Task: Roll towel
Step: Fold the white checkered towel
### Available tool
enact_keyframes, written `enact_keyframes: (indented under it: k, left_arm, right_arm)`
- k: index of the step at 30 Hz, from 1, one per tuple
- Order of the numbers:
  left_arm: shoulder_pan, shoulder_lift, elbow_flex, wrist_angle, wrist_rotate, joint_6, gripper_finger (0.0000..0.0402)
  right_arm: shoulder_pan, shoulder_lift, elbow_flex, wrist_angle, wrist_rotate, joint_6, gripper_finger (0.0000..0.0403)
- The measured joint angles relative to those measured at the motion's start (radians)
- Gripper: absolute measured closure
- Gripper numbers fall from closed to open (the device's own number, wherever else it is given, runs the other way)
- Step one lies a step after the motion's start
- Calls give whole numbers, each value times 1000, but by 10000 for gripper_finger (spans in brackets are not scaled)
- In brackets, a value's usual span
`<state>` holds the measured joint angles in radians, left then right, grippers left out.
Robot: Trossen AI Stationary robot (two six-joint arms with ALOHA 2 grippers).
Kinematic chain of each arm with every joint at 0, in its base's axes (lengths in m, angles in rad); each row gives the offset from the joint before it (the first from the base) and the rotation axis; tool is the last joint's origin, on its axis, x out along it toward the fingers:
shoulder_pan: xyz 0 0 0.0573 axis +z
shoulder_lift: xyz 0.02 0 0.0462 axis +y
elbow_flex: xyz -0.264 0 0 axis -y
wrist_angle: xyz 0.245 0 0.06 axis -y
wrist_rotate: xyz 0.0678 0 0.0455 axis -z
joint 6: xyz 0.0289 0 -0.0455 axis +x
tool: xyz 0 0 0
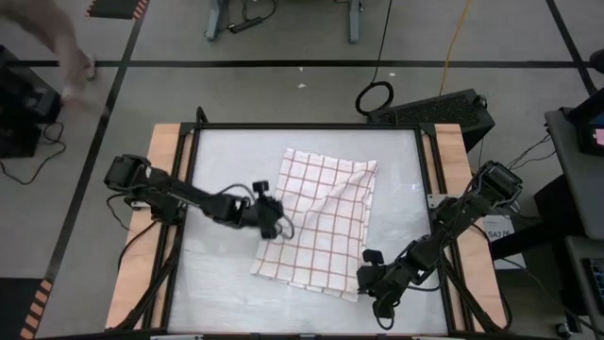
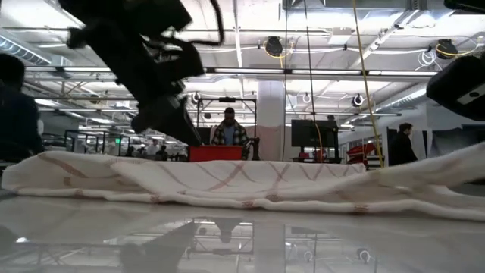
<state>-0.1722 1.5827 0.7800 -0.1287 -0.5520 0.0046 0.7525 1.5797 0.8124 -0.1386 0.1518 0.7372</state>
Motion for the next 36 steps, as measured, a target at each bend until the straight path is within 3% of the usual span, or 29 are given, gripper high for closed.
enact_keyframes:
  k: [5,9,18,23,29,36]
  left_arm:
    - [163,-2,4,120,205,180,336]
    - [312,27,37,163,390,235,345]
    - [532,162,73,137,510,256,396]
    - [573,210,74,126,525,239,392]
    - [593,223,76,131,483,212,392]
    - [610,225,75,120,456,203,392]
  right_arm:
    - [9,0,0,-3,-1,1,394]
    - [8,0,0,-8,3,1,394]
    - [8,0,0,-6,4,-23,394]
    - [7,0,0,0,12,3,394]
    - [1,0,0,13,12,149,394]
    - [25,1,0,164,8,147,394]
